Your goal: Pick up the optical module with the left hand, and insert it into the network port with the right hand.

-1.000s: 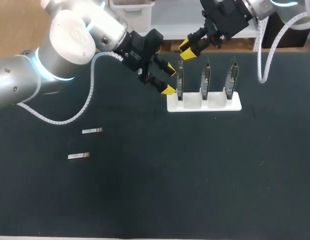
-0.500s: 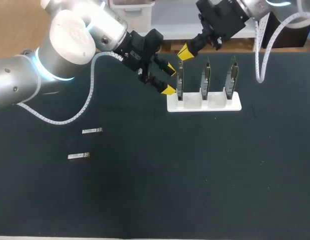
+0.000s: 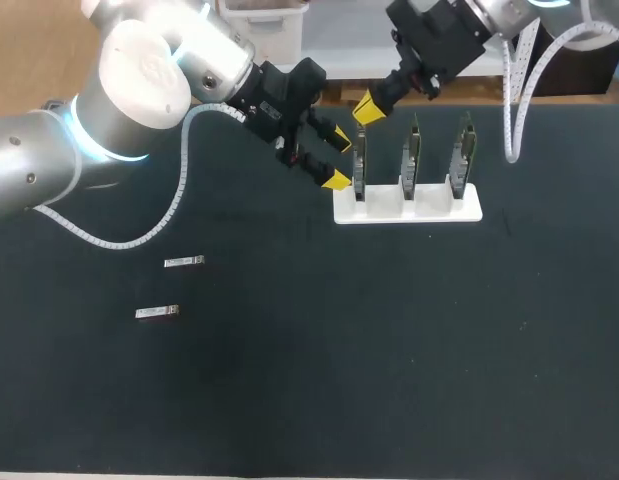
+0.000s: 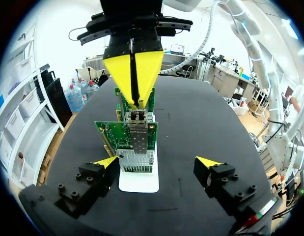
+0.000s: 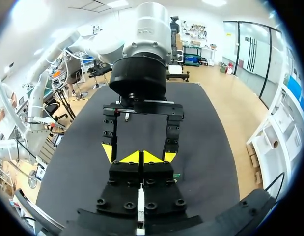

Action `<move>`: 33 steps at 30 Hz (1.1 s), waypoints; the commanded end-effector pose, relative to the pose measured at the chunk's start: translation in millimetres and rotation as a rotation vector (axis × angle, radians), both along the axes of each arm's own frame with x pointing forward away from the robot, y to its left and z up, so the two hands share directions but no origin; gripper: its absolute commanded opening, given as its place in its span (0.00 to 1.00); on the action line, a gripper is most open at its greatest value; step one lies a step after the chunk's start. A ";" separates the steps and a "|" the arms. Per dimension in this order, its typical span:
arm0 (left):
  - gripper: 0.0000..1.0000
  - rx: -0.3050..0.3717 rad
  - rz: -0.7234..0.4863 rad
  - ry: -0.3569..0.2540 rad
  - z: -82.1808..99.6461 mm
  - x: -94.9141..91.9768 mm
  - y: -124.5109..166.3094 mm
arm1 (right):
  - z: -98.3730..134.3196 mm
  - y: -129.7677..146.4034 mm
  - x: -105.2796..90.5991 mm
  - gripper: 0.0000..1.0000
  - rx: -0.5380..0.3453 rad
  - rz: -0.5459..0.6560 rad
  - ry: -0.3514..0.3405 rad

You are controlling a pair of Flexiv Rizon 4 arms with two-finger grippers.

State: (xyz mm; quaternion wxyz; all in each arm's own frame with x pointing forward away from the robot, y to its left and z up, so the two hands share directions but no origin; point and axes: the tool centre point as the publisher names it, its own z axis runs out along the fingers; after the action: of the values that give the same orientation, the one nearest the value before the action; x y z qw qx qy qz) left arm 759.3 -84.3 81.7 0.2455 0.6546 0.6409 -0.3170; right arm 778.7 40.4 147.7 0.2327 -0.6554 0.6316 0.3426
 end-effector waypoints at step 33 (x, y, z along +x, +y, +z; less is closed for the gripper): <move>1.00 0.007 -0.001 0.004 1.1 1.4 -0.8 | -15.8 -0.7 2.8 0.00 -0.045 -0.005 0.078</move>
State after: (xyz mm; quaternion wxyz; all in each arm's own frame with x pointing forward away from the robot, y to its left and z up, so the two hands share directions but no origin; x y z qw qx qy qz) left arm 759.3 -84.3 81.7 0.2455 0.6546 0.6409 -0.3170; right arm 778.0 40.0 141.1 0.1972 -0.6451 0.6504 0.3493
